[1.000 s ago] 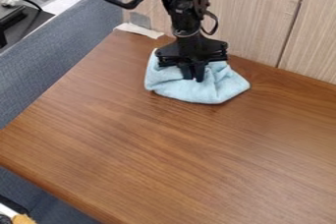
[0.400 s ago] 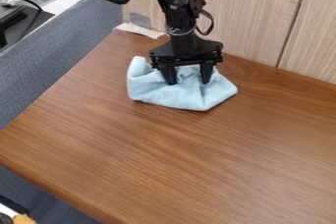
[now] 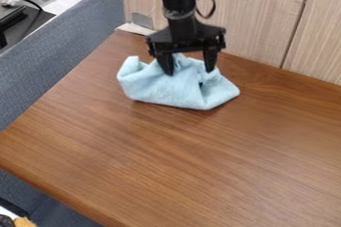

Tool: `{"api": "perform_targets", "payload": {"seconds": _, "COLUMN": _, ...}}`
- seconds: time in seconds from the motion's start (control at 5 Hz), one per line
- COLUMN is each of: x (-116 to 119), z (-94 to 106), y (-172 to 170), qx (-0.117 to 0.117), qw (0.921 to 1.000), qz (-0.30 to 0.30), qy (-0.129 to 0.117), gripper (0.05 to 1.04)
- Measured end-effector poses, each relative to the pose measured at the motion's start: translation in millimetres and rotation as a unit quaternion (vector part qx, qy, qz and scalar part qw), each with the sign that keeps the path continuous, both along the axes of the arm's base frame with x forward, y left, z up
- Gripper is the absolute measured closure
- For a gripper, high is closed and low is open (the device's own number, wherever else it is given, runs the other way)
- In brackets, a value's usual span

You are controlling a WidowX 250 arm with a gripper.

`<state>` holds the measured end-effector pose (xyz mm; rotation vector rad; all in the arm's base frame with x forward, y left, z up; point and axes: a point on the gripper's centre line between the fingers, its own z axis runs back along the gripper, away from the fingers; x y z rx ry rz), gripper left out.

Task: Fold the cloth from bottom left to top right

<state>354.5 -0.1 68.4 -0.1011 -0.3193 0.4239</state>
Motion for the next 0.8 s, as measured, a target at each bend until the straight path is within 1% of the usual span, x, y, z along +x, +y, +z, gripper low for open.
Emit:
{"api": "perform_targets", "payload": {"seconds": 0.2, "x": -9.2, "z": 29.1, "y": 1.9, "qx": 0.001, "qw": 0.9997, "qz": -0.004, "qy": -0.023, "gripper": 0.083}}
{"api": "perform_targets", "payload": {"seconds": 0.4, "x": -24.5, "z": 54.6, "y": 9.3, "qx": 0.013, "qw": 0.9994, "qz": 0.002, "qy": -0.033, "gripper": 0.083}}
{"api": "perform_targets", "payload": {"seconds": 0.6, "x": -43.1, "z": 60.5, "y": 19.4, "qx": 0.04, "qw": 0.9986, "qz": 0.028, "qy": -0.021, "gripper": 0.083}}
{"api": "perform_targets", "payload": {"seconds": 0.8, "x": -43.7, "z": 60.9, "y": 19.3, "qx": 0.041, "qw": 0.9985, "qz": 0.03, "qy": -0.022, "gripper": 0.083}}
